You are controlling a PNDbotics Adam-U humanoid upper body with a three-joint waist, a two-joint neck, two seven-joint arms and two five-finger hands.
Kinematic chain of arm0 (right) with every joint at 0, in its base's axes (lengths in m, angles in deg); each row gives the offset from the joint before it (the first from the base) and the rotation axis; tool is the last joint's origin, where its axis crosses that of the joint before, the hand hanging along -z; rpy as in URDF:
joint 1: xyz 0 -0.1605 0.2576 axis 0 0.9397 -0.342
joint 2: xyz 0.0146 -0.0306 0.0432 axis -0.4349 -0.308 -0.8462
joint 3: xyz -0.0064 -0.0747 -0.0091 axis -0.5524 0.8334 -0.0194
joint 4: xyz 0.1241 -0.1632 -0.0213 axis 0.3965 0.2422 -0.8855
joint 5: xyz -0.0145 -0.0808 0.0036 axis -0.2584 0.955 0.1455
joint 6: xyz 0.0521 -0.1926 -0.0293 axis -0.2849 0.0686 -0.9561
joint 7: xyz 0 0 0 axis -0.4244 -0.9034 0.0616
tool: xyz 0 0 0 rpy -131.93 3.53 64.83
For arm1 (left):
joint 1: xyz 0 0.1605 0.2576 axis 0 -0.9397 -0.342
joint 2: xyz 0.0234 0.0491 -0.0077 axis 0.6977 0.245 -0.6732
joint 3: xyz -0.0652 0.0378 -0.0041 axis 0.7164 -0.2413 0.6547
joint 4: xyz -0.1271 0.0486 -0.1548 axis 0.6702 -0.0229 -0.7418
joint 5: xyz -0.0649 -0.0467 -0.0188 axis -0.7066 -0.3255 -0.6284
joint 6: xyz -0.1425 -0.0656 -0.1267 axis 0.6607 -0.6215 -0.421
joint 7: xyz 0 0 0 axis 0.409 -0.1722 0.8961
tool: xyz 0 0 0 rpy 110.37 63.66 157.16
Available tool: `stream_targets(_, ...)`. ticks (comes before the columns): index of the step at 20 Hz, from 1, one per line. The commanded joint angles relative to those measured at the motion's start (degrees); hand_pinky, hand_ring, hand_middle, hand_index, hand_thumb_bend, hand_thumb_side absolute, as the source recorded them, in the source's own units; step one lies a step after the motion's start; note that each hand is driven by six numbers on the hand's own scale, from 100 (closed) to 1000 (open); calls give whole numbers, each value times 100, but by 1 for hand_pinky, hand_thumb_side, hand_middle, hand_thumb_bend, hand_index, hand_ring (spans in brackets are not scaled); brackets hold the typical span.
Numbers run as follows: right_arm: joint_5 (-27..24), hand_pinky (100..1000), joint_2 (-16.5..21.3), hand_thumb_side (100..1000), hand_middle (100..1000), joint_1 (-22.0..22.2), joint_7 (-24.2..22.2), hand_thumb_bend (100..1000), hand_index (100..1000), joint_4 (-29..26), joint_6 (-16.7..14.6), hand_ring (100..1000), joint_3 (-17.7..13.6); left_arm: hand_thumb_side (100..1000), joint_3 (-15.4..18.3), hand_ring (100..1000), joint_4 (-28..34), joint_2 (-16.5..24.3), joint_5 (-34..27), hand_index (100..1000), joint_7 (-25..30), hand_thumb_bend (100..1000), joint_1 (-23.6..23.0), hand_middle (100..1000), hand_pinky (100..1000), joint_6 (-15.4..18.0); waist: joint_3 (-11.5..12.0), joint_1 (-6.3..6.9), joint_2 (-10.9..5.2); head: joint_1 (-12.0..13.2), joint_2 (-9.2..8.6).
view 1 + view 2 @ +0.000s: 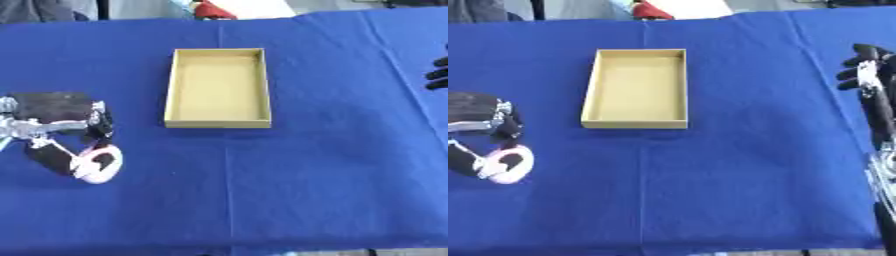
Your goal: Pick up objects on the table and place them in the box.
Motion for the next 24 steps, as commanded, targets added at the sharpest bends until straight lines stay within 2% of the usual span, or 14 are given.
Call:
stream_targets(1, 13, 510, 143, 798, 574, -36, -19, 100, 779, -56, -7, 563, -11, 258, 151, 347, -65, -8, -179, 420, 22, 100, 369, 257, 501, 151, 2, -7, -109, -14, 30)
stream_targets(4, 5, 510, 136, 799, 574, -29, -32, 100, 779, -53, -5, 563, 4, 253, 63, 347, -402, -268, -181, 421, -106, 100, 918, 258, 500, 174, -21, -15, -120, -13, 30)
stream_targets(7, -7, 510, 118, 799, 574, -38, -47, 100, 778, -54, -9, 563, 23, 244, -59, 349, -998, -670, 62, 422, -243, 100, 1525, 259, 498, 186, -71, -16, -118, 20, 30)
stream_targets(13, -29, 509, 77, 799, 574, -101, -97, 100, 778, -67, -19, 563, 75, 208, -231, 363, -2378, -1476, 1033, 438, -681, 100, 2390, 277, 500, 471, -211, -4, -83, 82, 30)
stream_targets(20, -49, 509, 23, 800, 574, -178, -156, 100, 778, -73, -26, 563, 136, 192, -101, 386, -3819, -2290, 2307, 469, -1567, 100, 2888, 307, 512, 693, -381, 5, -43, 173, 27)
stream_targets(23, -59, 509, 2, 801, 573, -187, -167, 100, 777, -69, -27, 563, 144, 193, -9, 452, -4244, -2517, 2677, 524, -2005, 100, 2958, 368, 551, 732, -434, 4, -31, 198, 22)
stream_targets(24, -61, 509, -1, 801, 573, -187, -167, 100, 777, -66, -27, 563, 144, 181, 11, 488, -4329, -2560, 2736, 574, -2139, 100, 2962, 423, 576, 743, -439, 4, -28, 200, 19)
